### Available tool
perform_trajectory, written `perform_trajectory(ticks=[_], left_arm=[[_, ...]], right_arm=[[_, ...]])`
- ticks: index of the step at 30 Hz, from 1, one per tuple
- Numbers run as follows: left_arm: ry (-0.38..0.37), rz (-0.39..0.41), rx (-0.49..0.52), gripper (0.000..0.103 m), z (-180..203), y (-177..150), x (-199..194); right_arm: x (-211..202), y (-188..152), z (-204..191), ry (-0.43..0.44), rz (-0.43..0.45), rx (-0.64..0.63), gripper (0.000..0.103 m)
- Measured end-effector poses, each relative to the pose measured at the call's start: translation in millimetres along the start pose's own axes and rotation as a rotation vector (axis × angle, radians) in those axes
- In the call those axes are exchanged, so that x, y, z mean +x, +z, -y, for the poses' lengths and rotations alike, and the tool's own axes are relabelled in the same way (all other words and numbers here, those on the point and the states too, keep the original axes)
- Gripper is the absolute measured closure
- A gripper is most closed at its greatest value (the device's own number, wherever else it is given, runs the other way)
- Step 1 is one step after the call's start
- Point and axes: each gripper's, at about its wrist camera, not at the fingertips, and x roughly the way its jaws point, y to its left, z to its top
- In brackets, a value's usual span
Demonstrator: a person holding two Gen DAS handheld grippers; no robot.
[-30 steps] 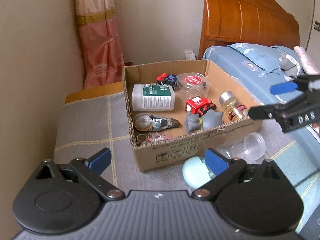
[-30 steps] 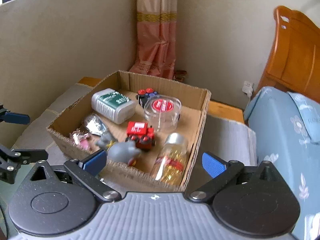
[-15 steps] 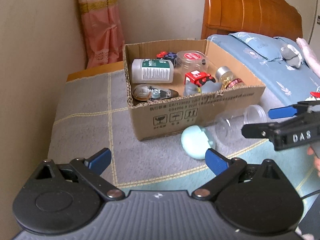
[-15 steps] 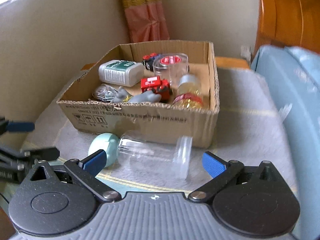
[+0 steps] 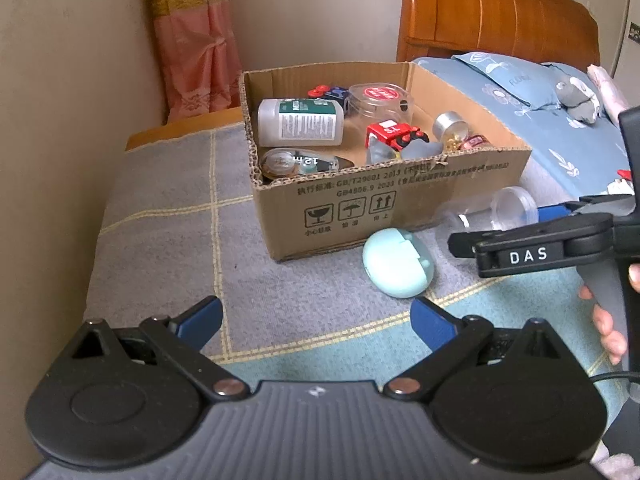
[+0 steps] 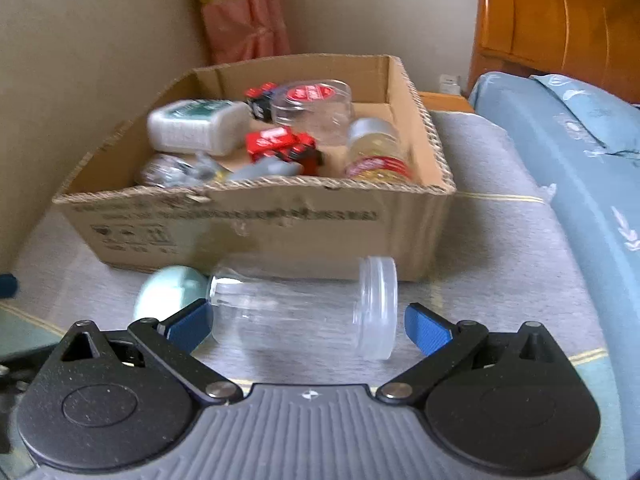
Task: Organize rigid objects
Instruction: 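Grasp the clear plastic jar with the right gripper while the left approaches the mint-green case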
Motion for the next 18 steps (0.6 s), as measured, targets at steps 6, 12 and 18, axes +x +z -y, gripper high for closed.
perform_trajectory(ticks=[6,12,18], left_arm=[[-0.013,-0.009,-0.008,0.003,6,4,6],[-0.021,-0.028,-0.008,0.003,20,11,19],[-0.033,-0.047,0.002,0.003,37,19,42]], right_arm=[[5,-11,14,-0.063,-0.032,-0.032,0.000],[6,-17,20,-0.054,-0.027,-0.061,0.000],[6,-19,22,-0.042,-0.009,-0.076,0.000]])
